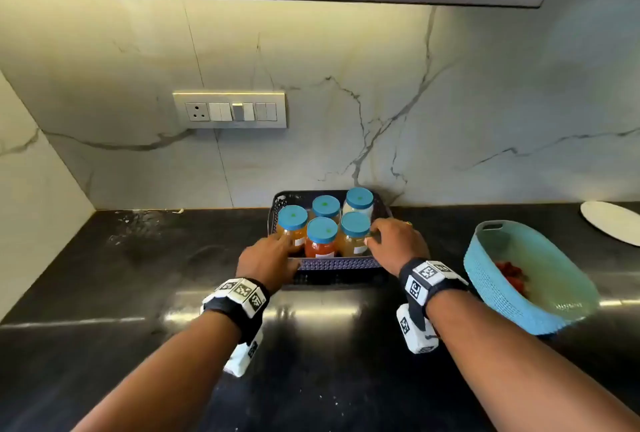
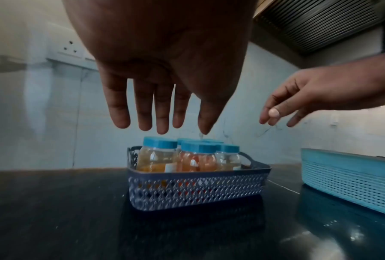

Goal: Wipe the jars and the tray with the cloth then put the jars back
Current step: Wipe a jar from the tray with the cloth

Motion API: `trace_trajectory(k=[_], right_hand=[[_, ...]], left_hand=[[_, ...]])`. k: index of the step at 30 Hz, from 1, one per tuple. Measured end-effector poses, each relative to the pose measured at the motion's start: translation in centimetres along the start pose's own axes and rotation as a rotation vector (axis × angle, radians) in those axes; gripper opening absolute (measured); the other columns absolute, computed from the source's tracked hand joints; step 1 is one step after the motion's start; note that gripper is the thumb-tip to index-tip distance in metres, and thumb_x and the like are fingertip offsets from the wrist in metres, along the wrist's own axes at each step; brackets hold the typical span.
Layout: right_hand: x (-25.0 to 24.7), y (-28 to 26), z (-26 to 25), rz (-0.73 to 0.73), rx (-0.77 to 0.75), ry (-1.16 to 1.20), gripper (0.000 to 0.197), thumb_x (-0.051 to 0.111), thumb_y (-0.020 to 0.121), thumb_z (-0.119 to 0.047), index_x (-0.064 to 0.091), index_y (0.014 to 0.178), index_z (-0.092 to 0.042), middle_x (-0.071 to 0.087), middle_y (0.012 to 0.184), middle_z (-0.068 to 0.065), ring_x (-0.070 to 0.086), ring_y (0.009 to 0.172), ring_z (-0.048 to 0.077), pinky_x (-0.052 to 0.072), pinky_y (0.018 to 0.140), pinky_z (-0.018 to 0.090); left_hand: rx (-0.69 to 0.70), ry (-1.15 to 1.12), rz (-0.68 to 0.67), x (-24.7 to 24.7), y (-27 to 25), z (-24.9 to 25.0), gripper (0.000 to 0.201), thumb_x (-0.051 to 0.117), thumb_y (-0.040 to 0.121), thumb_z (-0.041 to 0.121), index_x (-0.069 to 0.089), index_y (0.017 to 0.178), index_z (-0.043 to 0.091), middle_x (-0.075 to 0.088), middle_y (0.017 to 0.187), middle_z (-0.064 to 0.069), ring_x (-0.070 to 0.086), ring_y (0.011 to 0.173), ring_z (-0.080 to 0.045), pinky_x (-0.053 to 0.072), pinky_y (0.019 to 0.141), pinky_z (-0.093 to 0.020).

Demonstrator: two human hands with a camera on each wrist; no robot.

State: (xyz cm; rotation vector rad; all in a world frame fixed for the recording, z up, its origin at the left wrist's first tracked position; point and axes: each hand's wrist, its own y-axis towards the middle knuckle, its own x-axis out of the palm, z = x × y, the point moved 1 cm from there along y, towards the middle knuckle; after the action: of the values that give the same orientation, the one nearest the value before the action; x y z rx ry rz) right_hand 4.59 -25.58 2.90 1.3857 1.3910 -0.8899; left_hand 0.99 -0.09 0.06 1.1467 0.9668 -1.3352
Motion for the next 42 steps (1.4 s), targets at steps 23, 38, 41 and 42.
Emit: trace_trajectory(k=[23, 38, 41, 42], right_hand=[[10.0, 4.6, 5.8, -0.087, -0.123, 0.176, 0.013, 0.073, 0.086, -0.015, 0.072, 0.079, -0.026, 0.064, 0.084, -0.007, 0.059, 0.084, 0.019, 0.044, 0.078, 0.034], [9.0, -3.6, 5.1, -0.161, 0.024, 0.064, 0.01, 0.07, 0.09, -0.025, 0.071, 0.085, -0.034, 0.061, 0.091, -0.016, 0.056, 0.099, 0.012, 0.026, 0.094, 0.04], [8.8, -5.7, 4.7, -0.173, 0.026, 0.037, 0.01, 0.07, 0.09, -0.026, 0.071, 0.084, -0.034, 0.062, 0.091, -0.015, 0.056, 0.099, 0.011, 0.023, 0.095, 0.04], [8.7, -6.2, 4.5, -0.176, 0.024, 0.029, 0.01, 0.07, 0.09, -0.027, 0.071, 0.084, -0.035, 0.061, 0.091, -0.015, 0.056, 0.099, 0.01, 0.023, 0.096, 0.04]], left_hand=[[-0.08, 0.099, 0.08, 7.8, 3.5, -2.3, 0.016, 0.08, 0.088, 0.019, 0.069, 0.099, 0.019, 0.068, 0.094, -0.002, 0.063, 0.079, -0.026, 0.052, 0.059, -0.036], [0.061, -0.097, 0.108, 7.9, -4.1, -3.6, 0.01, 0.083, 0.085, 0.019, 0.075, 0.091, 0.021, 0.071, 0.092, 0.002, 0.063, 0.085, -0.024, 0.057, 0.061, -0.037], [0.091, -0.123, 0.093, 7.9, -6.3, -4.0, 0.011, 0.083, 0.084, 0.019, 0.075, 0.091, 0.021, 0.07, 0.092, 0.003, 0.063, 0.085, -0.024, 0.057, 0.058, -0.037], [0.101, -0.13, 0.088, 7.9, -6.9, -4.1, 0.011, 0.083, 0.085, 0.019, 0.074, 0.091, 0.022, 0.07, 0.092, 0.004, 0.062, 0.086, -0.023, 0.057, 0.056, -0.037]])
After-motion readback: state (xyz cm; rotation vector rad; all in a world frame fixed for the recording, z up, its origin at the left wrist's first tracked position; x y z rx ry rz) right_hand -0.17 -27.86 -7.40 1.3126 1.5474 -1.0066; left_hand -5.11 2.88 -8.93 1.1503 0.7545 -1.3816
